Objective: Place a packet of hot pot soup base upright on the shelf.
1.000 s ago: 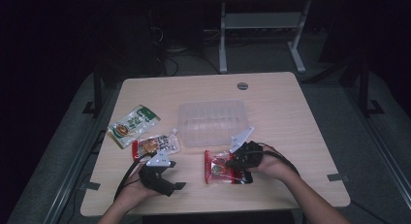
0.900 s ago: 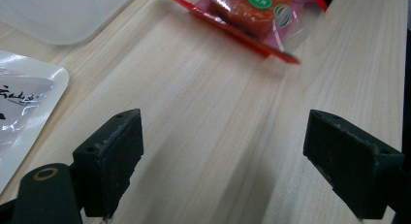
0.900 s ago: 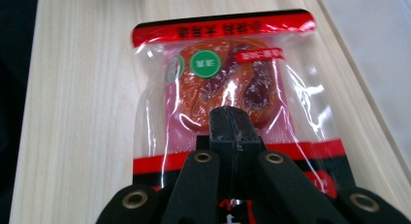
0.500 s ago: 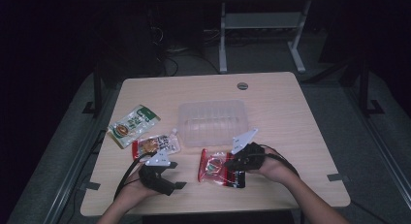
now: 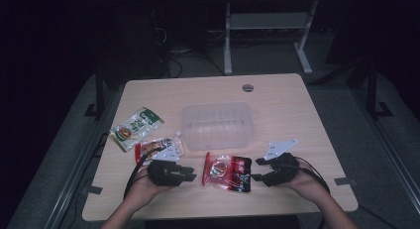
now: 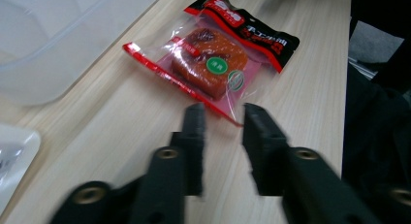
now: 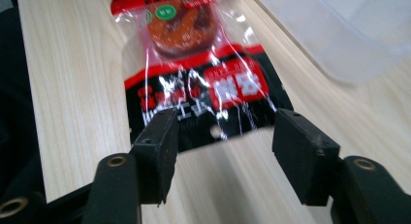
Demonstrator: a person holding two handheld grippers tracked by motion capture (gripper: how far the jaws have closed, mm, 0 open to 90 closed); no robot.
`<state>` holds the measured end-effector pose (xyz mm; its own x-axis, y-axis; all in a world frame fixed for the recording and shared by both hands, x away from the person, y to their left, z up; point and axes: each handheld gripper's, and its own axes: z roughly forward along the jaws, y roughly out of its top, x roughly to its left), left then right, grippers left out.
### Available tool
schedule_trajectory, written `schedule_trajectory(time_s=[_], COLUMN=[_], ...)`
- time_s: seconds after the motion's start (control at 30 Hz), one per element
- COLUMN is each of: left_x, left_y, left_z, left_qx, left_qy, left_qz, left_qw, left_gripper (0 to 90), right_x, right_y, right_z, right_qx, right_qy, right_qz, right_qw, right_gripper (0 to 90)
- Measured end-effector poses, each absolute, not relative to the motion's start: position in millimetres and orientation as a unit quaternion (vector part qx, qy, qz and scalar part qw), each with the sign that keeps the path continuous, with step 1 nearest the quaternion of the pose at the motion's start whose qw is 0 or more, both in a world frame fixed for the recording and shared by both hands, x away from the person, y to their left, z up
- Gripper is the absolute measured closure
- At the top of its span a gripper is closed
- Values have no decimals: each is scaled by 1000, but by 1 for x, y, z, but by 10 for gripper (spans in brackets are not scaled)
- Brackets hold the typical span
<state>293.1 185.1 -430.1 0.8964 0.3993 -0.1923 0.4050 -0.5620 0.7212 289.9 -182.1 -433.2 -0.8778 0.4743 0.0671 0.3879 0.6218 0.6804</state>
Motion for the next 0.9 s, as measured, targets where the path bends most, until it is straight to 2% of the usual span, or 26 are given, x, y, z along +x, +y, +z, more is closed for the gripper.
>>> schedule_trajectory(time_s=[0.1, 0.2, 0.53, 0.9], left_x=[302, 312, 333, 333], left_y=[177, 166, 145, 139], left_z=[-429, -428, -438, -449], left_qx=[889, 897, 898, 910], left_qy=[221, 205, 208, 213], left_qz=[0, 15, 10, 13], left_qw=[402, 391, 387, 355], left_gripper=[895, 896, 895, 895], right_x=[286, 287, 291, 291], right_y=[-188, -188, -189, -193], right_z=[-435, -436, -437, -437], right_qx=[249, 255, 254, 257], right_qy=[894, 893, 892, 889], right_qz=[366, 365, 366, 371], right_qw=[67, 70, 72, 78], right_gripper=[353, 295, 298, 297])
